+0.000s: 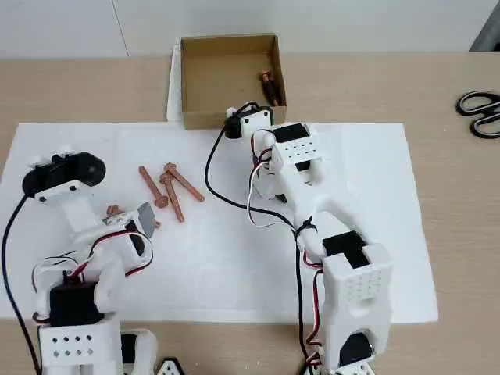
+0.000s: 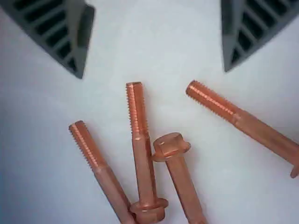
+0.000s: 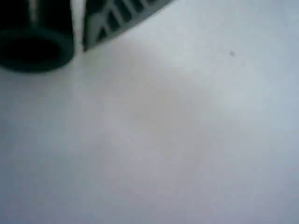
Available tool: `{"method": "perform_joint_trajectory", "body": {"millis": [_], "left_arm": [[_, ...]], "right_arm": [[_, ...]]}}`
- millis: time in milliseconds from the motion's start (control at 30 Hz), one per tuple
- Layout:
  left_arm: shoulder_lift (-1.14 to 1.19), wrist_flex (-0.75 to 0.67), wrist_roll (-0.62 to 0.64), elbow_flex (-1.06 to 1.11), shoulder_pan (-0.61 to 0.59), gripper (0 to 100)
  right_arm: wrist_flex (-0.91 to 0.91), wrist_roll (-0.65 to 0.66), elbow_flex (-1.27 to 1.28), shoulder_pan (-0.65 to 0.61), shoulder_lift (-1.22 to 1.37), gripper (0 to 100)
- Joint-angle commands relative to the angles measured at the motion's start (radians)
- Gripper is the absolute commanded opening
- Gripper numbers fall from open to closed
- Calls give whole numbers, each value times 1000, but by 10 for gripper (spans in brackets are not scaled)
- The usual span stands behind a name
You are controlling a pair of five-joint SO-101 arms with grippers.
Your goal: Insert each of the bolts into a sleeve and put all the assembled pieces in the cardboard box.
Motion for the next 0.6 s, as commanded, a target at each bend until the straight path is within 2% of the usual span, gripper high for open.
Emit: {"method": "perform_joint_trajectory", "body": {"millis": [0,100,300,567], "left_arm": [[5,-21,-11,-5,-3,185],[5,-21,-11,-5,-3,185],[5,-21,-11,-5,-3,185],[5,-21,-11,-5,-3,185]], "right_arm": [[12,6,-2,-18,8,91],[13,6,-2,-18,7,0],[101,8,-80,-13,4,2],[406,0,-468,-12,5,2]]}}
